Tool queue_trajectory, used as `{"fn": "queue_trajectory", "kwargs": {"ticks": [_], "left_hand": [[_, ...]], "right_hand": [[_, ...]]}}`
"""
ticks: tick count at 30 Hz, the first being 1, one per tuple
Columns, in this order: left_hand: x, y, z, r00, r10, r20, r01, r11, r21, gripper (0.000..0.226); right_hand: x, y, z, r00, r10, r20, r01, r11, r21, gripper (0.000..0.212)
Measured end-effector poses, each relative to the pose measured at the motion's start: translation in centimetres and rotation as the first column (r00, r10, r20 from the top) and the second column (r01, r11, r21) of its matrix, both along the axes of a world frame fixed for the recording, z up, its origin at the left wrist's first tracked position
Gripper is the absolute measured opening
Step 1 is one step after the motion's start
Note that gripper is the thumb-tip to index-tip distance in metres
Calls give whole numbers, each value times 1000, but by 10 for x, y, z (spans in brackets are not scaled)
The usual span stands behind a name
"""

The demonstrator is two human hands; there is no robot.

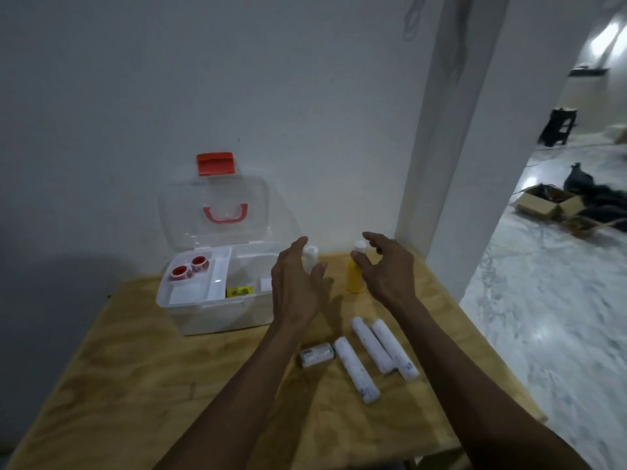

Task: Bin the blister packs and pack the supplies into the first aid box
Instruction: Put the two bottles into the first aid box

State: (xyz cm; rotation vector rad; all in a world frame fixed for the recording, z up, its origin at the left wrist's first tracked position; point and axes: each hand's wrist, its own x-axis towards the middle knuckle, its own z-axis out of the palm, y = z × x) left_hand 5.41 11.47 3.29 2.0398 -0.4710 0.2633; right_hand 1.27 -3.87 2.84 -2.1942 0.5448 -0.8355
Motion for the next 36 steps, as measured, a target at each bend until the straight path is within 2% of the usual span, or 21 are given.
{"fn": "queue_trajectory", "kwargs": {"ticks": [4,13,21,25,31,36], "left_hand": [[0,-18,-7,997,53,-51,-52,999,10,45],[8,-33,-16,985,172,18,-170,983,-69,31],[11,-39,-20,977,186,104,-178,981,-79,27],[9,-38,-19,977,175,123,-162,981,-104,26],[2,-22,16,971,152,183,-112,972,-208,26],[9,20,59,962,192,195,-128,946,-297,27]], "right_hand": [[7,-8,-13,1000,-19,17,19,999,42,36],[14,-13,-24,995,-18,100,16,1000,22,28],[16,-19,-24,988,49,146,-43,998,-42,24],[13,-21,-20,985,30,171,-19,998,-64,22],[2,-20,12,953,26,302,-19,1000,-25,16],[2,10,56,915,101,390,-87,995,-53,12]]}}
